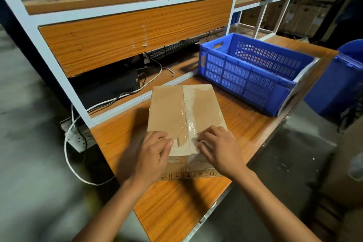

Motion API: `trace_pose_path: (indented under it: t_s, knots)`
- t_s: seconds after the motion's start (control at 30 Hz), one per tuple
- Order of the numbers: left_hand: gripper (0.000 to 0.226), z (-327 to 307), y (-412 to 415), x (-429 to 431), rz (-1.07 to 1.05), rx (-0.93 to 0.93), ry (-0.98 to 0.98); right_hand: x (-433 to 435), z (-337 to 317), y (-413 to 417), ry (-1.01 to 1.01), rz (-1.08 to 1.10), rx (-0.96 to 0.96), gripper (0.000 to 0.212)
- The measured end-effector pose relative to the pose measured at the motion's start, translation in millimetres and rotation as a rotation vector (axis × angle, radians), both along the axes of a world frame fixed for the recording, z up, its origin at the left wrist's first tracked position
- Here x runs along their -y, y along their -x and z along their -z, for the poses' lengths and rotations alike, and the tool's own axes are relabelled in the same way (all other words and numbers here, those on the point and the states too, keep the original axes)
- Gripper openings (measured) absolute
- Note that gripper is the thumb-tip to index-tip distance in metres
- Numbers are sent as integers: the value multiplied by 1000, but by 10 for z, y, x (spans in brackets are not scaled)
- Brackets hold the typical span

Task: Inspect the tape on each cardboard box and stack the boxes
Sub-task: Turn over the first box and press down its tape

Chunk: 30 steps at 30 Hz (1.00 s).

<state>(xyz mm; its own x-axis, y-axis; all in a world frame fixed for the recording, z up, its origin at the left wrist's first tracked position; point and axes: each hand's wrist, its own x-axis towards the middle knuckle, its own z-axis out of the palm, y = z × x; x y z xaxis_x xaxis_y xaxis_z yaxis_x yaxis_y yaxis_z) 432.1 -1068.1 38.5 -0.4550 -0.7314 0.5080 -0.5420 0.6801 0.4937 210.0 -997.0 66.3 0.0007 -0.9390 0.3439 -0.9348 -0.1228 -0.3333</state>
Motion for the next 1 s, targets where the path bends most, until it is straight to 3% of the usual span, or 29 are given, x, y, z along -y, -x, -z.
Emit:
trace_pose_path:
  t_s: [0.17,0.33,0.5,0.67,0.77,0.87,1.0]
  knots:
    - [40,-102,-36,57,15,81,13,92,-41,81,-91,-42,-66,31]
    - [23,-361,110,268,25,216,2,277,-235,65,-147,-99,-47,28]
    - [40,-325,226,339,-21,489,-11,345,-103,-26,-186,-66,-173,50]
    - [30,-398,262,478,32,471,-7,494,-282,18,-272,-94,-260,45]
    - [38,-435,308,704,37,424,-90,725,-456,111,-374,-79,-170,50]
    - [61,-413,368,819,-6,651,-243,848,-376,148,-423,-58,-261,71]
    - [69,-550,443,888,29,949,-290,1006,-392,110,-560,-86,-374,70]
